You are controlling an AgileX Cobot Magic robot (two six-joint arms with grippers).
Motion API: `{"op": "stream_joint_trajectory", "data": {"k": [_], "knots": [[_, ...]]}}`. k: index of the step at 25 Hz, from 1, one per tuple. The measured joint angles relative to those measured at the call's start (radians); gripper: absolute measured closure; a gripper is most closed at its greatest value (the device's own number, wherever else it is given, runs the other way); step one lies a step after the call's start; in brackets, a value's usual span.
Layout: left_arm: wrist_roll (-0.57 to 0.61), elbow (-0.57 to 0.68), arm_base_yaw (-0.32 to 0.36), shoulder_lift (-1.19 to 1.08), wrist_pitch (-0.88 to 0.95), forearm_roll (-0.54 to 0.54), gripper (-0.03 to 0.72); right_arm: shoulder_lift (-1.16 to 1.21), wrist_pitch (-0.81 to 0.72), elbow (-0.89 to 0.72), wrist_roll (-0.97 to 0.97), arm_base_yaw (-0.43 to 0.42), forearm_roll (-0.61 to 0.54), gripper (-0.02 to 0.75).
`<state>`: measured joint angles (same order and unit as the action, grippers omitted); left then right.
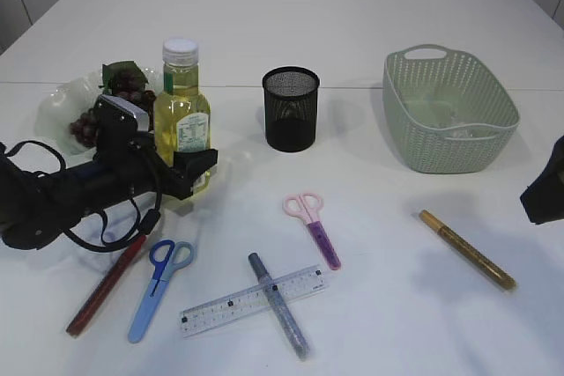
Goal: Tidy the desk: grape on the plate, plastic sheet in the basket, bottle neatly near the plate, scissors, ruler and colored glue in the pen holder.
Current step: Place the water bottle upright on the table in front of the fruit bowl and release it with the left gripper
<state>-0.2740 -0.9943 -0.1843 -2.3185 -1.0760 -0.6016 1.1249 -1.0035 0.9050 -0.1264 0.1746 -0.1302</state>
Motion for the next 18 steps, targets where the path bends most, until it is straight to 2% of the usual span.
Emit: {"op": "stream_joint_trajectory", "data": {"k": [10, 18], "knots": [[0.004, -0.01, 0.0, -0.022, -0.034, 0.01, 0.238, 0.0, 0.0, 0.0, -0.002, 0.0, 0.0, 0.154], [0.004, -0.011, -0.022, -0.021, -0.034, -0.067, 0.238, 0.0, 0.011, 0.0, -0.002, 0.0, 0.001, 0.154]]}}
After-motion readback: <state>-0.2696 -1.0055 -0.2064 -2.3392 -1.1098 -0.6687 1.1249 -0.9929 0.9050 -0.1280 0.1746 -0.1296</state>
